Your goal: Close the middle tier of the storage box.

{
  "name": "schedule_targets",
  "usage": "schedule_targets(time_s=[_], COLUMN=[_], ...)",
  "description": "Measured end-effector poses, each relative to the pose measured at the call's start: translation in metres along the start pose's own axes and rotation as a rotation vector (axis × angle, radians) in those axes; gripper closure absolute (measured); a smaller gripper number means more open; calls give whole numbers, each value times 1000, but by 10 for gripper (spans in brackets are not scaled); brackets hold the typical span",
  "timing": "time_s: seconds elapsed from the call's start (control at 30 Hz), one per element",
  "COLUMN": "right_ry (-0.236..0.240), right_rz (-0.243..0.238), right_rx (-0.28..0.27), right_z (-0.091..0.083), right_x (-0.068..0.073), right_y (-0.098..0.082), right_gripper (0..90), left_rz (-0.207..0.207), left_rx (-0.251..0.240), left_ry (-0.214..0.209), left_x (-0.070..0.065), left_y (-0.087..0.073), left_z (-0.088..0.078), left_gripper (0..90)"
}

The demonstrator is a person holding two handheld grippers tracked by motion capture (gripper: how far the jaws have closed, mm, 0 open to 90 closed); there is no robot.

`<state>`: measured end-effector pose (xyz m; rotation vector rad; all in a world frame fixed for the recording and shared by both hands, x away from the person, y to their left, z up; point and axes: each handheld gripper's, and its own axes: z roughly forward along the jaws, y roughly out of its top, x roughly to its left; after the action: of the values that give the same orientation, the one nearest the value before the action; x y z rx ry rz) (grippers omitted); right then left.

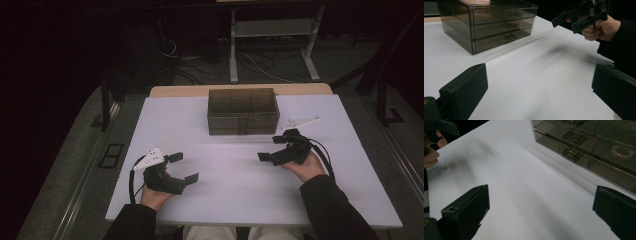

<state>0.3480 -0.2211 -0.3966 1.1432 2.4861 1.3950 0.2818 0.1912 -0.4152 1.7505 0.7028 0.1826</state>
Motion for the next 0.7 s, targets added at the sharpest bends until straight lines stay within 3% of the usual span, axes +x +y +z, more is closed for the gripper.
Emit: schedule_targets(time_s=[0.7], right_ry=[-47], right_rz=[23], right_rx=[-70], right_z=[-39], right_x=[2], right_y=[-29], right_gripper=[3], left_rz=[-2], left_rx=[-1], left_ry=[1], left_x=[-1], left_y=[0], left_z=[0], left_gripper=[0])
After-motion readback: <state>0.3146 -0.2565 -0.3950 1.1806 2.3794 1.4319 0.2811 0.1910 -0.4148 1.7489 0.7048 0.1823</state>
